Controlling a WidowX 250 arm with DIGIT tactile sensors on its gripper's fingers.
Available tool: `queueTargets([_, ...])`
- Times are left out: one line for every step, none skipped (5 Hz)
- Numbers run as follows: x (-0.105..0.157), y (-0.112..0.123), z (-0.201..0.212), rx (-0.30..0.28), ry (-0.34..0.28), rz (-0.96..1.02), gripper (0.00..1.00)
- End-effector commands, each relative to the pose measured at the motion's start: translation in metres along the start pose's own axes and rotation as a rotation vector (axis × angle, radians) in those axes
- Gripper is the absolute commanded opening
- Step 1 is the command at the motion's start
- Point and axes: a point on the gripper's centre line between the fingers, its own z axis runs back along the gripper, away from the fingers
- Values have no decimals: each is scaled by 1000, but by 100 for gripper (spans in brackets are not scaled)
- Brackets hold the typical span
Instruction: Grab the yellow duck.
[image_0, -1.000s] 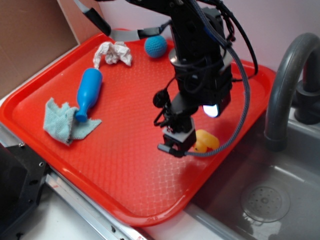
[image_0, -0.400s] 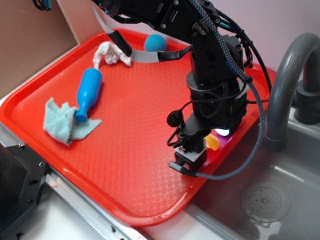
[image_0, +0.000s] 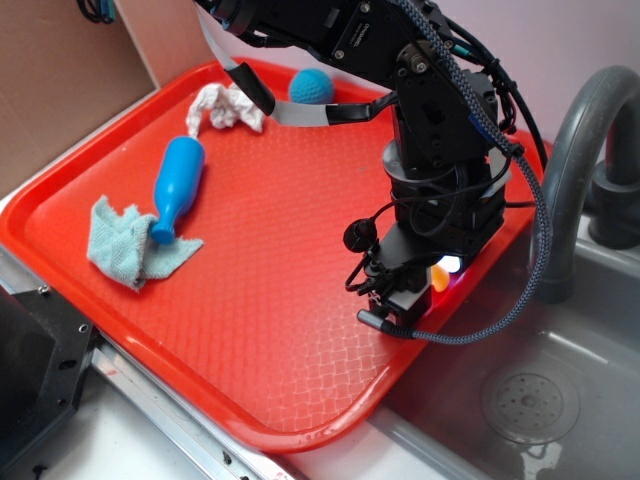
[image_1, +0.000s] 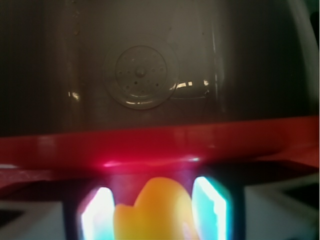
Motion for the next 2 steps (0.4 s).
queueTargets([-26,-9,44,57,10,297,0])
queueTargets([-64,-8,90,28,72,545,0])
